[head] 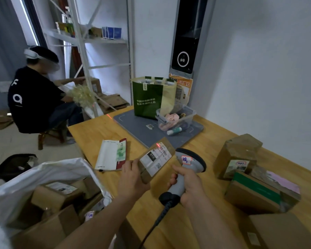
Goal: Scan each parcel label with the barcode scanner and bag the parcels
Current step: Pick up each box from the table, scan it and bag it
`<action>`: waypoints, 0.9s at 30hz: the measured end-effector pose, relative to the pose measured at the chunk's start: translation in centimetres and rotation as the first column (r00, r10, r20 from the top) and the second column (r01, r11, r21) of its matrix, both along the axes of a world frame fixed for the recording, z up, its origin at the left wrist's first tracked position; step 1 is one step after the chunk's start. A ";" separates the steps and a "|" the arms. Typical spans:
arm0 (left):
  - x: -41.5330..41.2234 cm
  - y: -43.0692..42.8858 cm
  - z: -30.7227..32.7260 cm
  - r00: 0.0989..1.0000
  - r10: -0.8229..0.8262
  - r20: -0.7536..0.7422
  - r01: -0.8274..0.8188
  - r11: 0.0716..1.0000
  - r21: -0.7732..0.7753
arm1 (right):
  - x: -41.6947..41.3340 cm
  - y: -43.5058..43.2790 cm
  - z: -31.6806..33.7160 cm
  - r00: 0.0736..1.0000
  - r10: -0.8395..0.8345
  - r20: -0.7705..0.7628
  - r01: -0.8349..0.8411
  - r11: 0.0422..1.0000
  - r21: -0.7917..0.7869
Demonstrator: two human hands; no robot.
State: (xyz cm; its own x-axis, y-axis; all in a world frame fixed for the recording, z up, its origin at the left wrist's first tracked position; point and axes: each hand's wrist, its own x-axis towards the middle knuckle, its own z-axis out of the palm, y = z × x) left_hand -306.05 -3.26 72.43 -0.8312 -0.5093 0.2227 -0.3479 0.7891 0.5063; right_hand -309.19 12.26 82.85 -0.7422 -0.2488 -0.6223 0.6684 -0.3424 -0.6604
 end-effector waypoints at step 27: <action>15.4 -13.7 -0.1 0.684 0.674 0.277 -0.729 0.631 0.265 | 3.6 -10.0 -4.3 0.900 0.430 0.065 -0.430 0.903 -0.026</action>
State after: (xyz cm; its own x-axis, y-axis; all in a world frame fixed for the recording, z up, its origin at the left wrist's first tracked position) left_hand -290.66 -16.97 72.31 -0.1965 -0.9674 -0.1596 -0.8115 0.0691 0.5802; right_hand -305.64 2.22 78.52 -0.5176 -0.5414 -0.6626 0.7952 -0.0185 -0.6060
